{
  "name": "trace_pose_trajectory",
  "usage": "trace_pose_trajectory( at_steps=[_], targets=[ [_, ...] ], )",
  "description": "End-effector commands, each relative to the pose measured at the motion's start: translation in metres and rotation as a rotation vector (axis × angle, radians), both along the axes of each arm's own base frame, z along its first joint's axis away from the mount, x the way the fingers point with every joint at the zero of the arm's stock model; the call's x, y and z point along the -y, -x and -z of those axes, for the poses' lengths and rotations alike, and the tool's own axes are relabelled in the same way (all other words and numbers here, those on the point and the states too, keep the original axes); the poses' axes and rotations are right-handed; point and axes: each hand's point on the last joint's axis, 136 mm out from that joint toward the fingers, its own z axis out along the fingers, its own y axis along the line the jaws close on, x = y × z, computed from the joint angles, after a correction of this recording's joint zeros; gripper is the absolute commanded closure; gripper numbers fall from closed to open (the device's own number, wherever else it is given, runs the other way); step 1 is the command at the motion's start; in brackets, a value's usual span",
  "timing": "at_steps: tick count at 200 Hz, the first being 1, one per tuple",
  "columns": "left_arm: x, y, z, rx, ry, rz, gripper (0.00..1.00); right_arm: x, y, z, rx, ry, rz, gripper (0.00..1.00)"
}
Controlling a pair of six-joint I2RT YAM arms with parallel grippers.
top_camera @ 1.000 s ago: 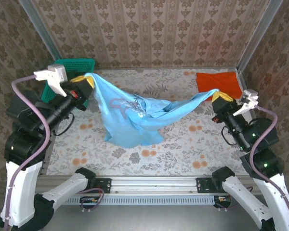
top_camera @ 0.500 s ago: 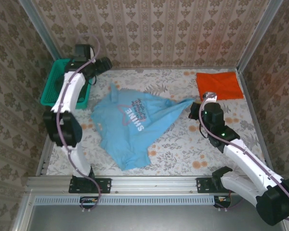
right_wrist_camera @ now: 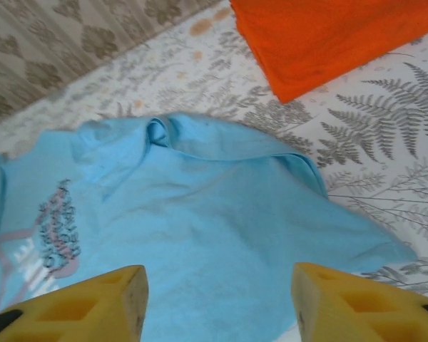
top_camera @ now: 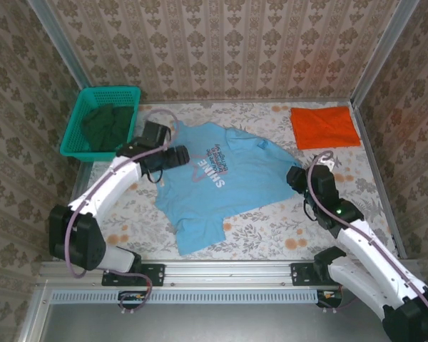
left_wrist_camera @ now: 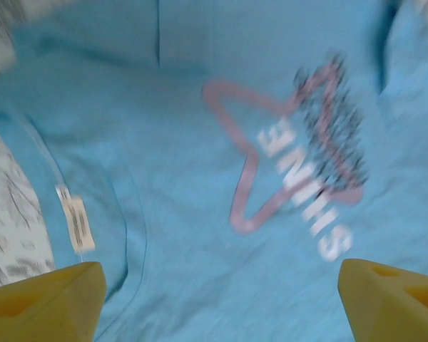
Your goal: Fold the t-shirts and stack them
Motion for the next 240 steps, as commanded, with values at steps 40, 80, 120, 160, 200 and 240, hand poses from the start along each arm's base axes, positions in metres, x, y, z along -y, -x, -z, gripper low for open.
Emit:
trace_pose_trajectory(
  at_steps=[40,80,120,160,200,240],
  targets=[
    [-0.007,0.064,0.07,-0.15,-0.154,0.049,0.2,-0.071,-0.063,0.02,-0.214,-0.028,-0.268,0.46],
    [-0.017,0.084,0.093,-0.2,-0.167,0.049,0.25,-0.116,-0.122,0.046,-0.307,0.07,-0.326,0.58],
    [-0.022,0.092,0.109,-0.206,-0.151,0.047,0.28,-0.158,-0.168,0.084,-0.383,0.173,-0.372,0.64],
    [-0.029,0.089,0.117,-0.192,-0.146,0.043,0.33,-0.18,-0.19,0.122,-0.449,0.241,-0.39,0.66],
    [-0.028,0.087,0.122,-0.167,-0.14,0.046,0.32,-0.175,-0.197,0.134,-0.47,0.304,-0.35,0.67],
    [-0.04,0.09,0.128,-0.165,-0.185,0.003,0.35,-0.177,-0.199,0.14,-0.477,0.334,-0.353,0.68]
  ],
)
